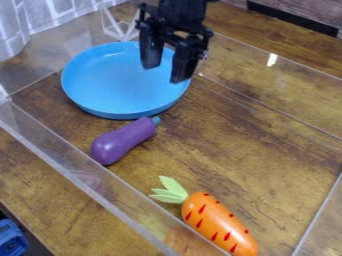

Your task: Remove the purple eggplant from the blue tray and put it on the table

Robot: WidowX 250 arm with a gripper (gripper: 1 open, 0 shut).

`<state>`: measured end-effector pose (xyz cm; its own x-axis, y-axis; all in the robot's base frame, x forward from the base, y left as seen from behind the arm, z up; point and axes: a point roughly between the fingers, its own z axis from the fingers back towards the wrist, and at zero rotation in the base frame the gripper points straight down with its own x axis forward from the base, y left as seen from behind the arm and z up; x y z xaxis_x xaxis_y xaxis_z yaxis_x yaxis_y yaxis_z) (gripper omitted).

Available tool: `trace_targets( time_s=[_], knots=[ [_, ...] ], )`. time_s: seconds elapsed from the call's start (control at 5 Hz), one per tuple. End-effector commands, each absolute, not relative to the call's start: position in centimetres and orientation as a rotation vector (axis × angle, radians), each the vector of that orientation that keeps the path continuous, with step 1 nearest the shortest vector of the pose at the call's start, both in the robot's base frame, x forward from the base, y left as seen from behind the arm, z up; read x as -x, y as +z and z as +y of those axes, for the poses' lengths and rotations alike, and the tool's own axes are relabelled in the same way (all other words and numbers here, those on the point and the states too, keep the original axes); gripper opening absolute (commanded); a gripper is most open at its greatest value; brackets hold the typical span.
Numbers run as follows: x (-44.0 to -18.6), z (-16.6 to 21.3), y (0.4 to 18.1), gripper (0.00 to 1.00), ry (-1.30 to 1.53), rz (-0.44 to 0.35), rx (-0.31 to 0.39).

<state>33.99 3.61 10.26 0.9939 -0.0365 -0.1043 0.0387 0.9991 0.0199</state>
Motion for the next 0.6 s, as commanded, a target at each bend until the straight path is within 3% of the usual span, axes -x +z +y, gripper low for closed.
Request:
trace_targets(
  time_s=[0.0,0.4],
  knots=[
    [-33.3,4.5,11.1,1.00,0.025,0.055,-0.020],
    [-32.3,2.3,13.7,1.00,0.065,0.065,-0.015]
  ],
)
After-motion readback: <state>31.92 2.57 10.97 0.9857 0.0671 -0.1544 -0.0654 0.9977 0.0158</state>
